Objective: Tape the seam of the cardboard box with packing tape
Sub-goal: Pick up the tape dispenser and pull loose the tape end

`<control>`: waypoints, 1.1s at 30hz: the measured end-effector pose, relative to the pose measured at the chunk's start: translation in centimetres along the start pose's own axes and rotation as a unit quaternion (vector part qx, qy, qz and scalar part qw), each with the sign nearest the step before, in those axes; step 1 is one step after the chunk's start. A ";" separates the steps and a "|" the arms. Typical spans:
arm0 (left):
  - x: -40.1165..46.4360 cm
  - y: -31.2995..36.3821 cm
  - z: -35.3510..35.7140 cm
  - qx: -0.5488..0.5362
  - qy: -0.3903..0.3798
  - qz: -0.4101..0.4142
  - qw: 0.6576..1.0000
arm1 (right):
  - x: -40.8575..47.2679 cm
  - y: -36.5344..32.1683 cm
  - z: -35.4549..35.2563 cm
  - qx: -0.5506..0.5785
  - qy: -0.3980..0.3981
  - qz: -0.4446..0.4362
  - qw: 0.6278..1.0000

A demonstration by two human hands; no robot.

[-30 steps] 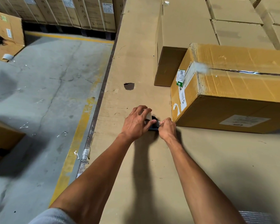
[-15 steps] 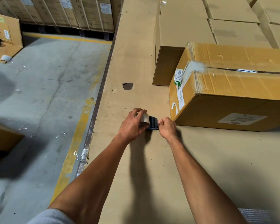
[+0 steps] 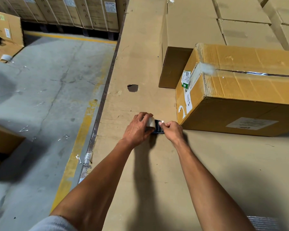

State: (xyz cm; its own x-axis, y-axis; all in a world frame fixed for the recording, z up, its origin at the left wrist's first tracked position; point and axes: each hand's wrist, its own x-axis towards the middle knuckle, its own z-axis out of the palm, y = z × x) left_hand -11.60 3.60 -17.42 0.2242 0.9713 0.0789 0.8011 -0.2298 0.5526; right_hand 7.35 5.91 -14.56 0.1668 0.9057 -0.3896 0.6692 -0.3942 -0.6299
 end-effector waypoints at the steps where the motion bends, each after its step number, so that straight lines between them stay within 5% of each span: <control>1: 0.0 0.0 0.0 0.000 0.000 0.001 1.000 | 0.1 -0.2 0.1 -0.004 0.004 0.006 1.000; 26: 0.1 -0.4 -0.5 -0.023 0.042 0.002 0.999 | 0.3 -0.4 0.1 0.012 0.088 0.032 0.996; 33: 0.0 -1.3 -1.5 -0.064 0.016 -0.043 0.997 | 1.8 1.4 0.6 0.186 0.068 0.069 0.978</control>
State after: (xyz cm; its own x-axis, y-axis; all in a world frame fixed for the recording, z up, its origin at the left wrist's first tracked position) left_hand -13.44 3.97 -16.86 0.1392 0.9889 0.0522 0.7391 -0.1388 0.6591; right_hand 8.14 6.93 -16.53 0.3493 0.8418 -0.4117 0.3278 -0.5213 -0.7879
